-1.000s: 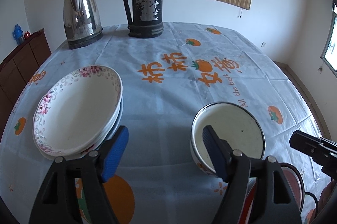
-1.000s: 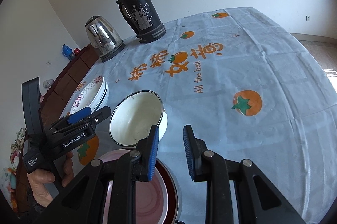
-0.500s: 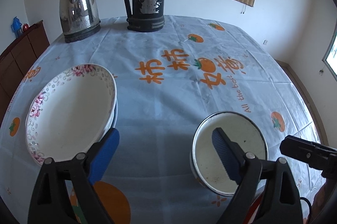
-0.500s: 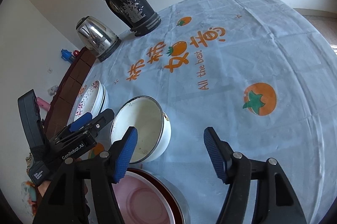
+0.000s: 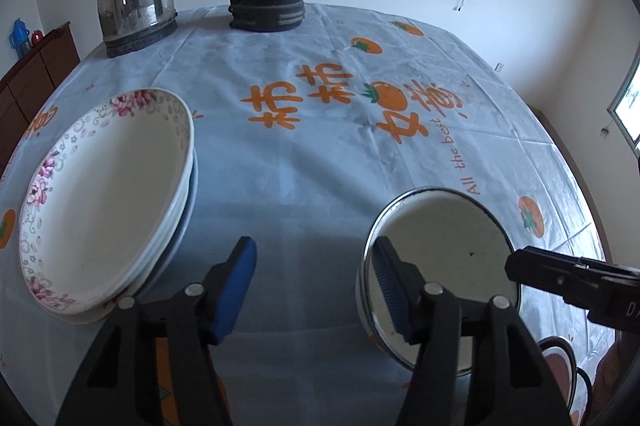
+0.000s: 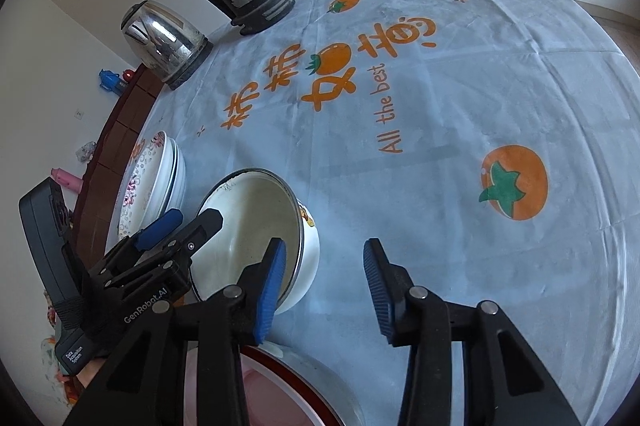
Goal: Organize plates and bowls
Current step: 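Move the left gripper to the white enamel bowl rim and close it, then lift the white enamel bowl with the left gripper over the pink bowl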
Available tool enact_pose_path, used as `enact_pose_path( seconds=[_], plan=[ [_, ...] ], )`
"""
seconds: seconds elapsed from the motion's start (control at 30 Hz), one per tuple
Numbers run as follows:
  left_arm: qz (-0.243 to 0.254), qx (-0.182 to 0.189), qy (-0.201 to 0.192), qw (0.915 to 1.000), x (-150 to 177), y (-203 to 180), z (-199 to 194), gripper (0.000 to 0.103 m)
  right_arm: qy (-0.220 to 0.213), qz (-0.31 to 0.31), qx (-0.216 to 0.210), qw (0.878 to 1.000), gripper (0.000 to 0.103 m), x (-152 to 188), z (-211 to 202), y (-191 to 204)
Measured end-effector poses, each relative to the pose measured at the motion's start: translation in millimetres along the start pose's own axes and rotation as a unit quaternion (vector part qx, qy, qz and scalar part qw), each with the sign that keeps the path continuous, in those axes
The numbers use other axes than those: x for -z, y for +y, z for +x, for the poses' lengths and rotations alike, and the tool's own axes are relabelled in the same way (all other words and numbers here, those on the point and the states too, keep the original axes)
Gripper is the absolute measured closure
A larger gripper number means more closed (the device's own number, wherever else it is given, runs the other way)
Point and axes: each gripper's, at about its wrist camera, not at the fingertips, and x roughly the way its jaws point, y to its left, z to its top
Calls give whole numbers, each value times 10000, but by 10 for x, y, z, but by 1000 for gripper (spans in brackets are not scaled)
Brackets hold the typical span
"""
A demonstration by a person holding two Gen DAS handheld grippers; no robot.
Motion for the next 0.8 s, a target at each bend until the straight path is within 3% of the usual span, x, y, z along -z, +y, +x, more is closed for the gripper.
enact_pose_path(
  seconds=[0.3,0.47,0.53,0.8],
  plan=[
    [70,334,63,9994,45,-103,40,84,323,-207,172,9991,76,-32,177,123],
    [137,370,3,9992,50,-135,36,92,319,-274,192,9989,88,-28,193,185],
    [161,409,21,9990,48,-149,33,97,242,-294,234,9990,89,-10,181,217],
    [155,461,-62,9988,25,-119,-49,99,121,-329,268,9990,94,20,119,271]
  ],
)
